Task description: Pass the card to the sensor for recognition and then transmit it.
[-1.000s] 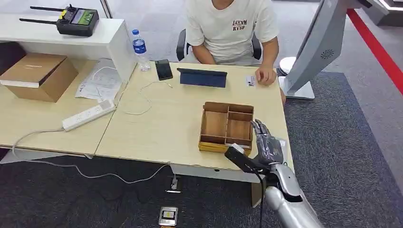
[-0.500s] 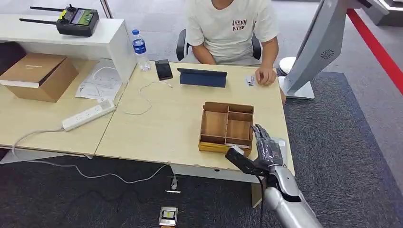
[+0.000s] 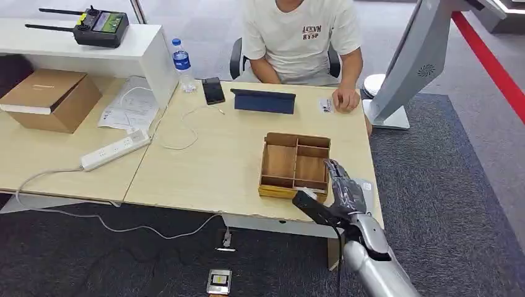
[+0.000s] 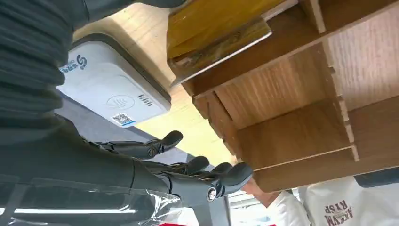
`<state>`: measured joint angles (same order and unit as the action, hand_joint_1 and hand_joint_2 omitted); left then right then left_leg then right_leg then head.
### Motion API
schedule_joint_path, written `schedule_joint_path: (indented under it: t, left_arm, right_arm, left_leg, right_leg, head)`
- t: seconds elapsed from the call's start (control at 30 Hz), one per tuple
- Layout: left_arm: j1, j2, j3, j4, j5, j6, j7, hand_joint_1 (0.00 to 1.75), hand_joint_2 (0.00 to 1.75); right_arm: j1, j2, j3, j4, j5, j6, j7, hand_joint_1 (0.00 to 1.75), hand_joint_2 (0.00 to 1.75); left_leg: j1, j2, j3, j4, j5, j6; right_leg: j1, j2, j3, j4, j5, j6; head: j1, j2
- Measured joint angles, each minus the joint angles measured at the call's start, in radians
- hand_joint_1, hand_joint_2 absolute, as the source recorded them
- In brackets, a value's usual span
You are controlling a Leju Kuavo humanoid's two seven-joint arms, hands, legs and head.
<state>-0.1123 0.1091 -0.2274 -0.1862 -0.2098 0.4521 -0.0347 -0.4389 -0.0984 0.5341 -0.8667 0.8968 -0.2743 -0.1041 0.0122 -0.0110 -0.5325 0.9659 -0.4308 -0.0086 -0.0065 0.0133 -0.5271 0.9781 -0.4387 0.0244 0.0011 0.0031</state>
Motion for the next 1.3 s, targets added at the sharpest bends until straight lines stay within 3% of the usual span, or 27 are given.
schedule_joint_path:
  t: [0.7,0.73,0.77,0.8,0.83,0.87,1.3]
  left_arm:
    - [0.0,-0.003,0.0,0.0,0.009,0.01,0.003,0.0,1.75]
    - [0.0,-0.003,0.0,0.0,0.009,0.01,0.003,0.0,1.75]
    - [0.0,-0.003,0.0,0.0,0.009,0.011,0.003,0.0,1.75]
    - [0.0,-0.003,0.0,0.0,0.009,0.011,0.003,0.0,1.75]
    - [0.0,-0.003,0.0,0.0,0.008,0.011,0.003,0.0,1.75]
    - [0.0,-0.003,0.0,0.0,0.008,0.011,0.003,0.0,1.75]
    - [0.0,-0.003,0.0,0.0,0.005,0.01,0.003,0.0,1.75]
  right_arm:
    - [-0.027,0.039,0.002,0.026,-0.003,0.017,-0.034,0.0,1.75]
    - [-0.028,0.039,0.002,0.029,-0.003,0.019,-0.034,0.12,1.75]
    - [-0.029,0.041,0.002,0.033,-0.003,0.022,-0.034,1.27,1.75]
    - [-0.029,0.042,0.002,0.036,-0.003,0.024,-0.034,1.27,1.75]
    - [-0.029,0.043,0.003,0.039,-0.003,0.028,-0.034,1.62,1.75]
    - [-0.03,0.043,0.003,0.041,-0.004,0.035,-0.034,1.75,1.75]
    - [-0.044,0.043,0.003,0.059,-0.02,0.073,-0.033,1.75,1.75]
  left_leg:
    - [0.0,0.0,0.0,0.0,0.0,0.0]
    - [0.0,0.0,0.0,0.0,0.0,0.0]
    - [0.0,0.0,0.0,0.0,0.0,0.0]
    - [0.0,0.0,0.0,0.0,0.0,0.0]
    - [0.0,0.0,0.0,0.0,0.0,0.0]
    - [0.0,0.0,0.0,0.0,0.0,0.0]
    - [0.0,0.0,0.0,0.0,0.0,0.0]
  right_leg:
    - [0.0,0.0,0.0,0.0,0.0,0.0]
    - [0.0,0.0,0.0,0.0,0.0,0.0]
    - [0.0,0.0,0.0,0.0,0.0,0.0]
    - [0.0,0.0,0.0,0.0,0.0,0.0]
    - [0.0,0.0,0.0,0.0,0.0,0.0]
    - [0.0,0.0,0.0,0.0,0.0,0.0]
    - [0.0,0.0,0.0,0.0,0.0,0.0]
  head:
    - [0.0,0.0]
    - [0.0,0.0]
    - [0.0,0.0]
    - [0.0,0.0]
    - [0.0,0.0]
    - [0.0,0.0]
    - [0.0,0.0]
